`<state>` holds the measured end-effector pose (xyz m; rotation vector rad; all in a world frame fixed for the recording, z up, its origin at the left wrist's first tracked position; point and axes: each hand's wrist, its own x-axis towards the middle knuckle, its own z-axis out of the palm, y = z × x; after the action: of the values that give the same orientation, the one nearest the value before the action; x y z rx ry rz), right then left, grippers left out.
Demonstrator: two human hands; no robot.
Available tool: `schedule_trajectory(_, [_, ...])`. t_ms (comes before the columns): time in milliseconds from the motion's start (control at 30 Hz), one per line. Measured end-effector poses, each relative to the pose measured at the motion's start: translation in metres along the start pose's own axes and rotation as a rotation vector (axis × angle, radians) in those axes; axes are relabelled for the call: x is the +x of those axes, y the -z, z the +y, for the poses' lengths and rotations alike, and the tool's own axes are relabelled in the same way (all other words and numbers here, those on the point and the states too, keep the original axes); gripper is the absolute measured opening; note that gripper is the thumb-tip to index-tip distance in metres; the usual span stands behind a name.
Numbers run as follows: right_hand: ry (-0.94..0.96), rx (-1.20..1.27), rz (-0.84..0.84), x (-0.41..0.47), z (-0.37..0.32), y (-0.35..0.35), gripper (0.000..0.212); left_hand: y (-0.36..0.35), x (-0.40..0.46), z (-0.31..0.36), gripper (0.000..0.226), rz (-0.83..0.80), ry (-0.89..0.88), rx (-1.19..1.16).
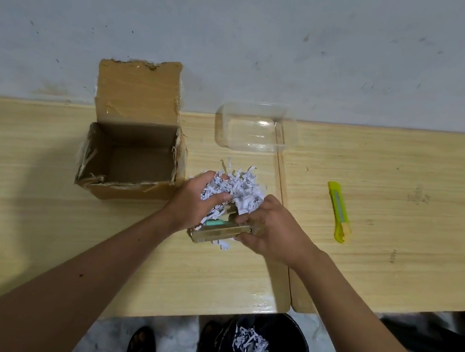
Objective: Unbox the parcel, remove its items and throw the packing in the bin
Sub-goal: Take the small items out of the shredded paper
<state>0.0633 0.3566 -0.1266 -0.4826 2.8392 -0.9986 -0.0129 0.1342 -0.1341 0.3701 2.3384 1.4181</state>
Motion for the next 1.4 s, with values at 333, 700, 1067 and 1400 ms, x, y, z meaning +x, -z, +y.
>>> schedule_trajectory(333, [-0.135, 0.276, 0.078, -0.017, -0.009, 0.038, 0.029, 0.001, 0.001, -0.01, 0.069, -0.033, 0.039, -0.043])
schedule_trajectory(700, [-0.227, 0.453, 0.325, -0.02, 0.011, 0.093, 0.025, -0.001, 0.0, 0.003, 0.065, -0.037, 0.055, -0.058])
schedule_trajectory(1067, [-0.527, 0.456, 0.49, 0.015, 0.066, 0.061, 0.025, -0.008, 0.01, -0.019, 0.067, -0.005, 0.048, 0.018])
schedule_trajectory(1400, [-0.531, 0.266, 0.589, 0.03, 0.089, 0.042, 0.032, -0.004, 0.005, -0.013, 0.057, -0.024, -0.005, 0.013])
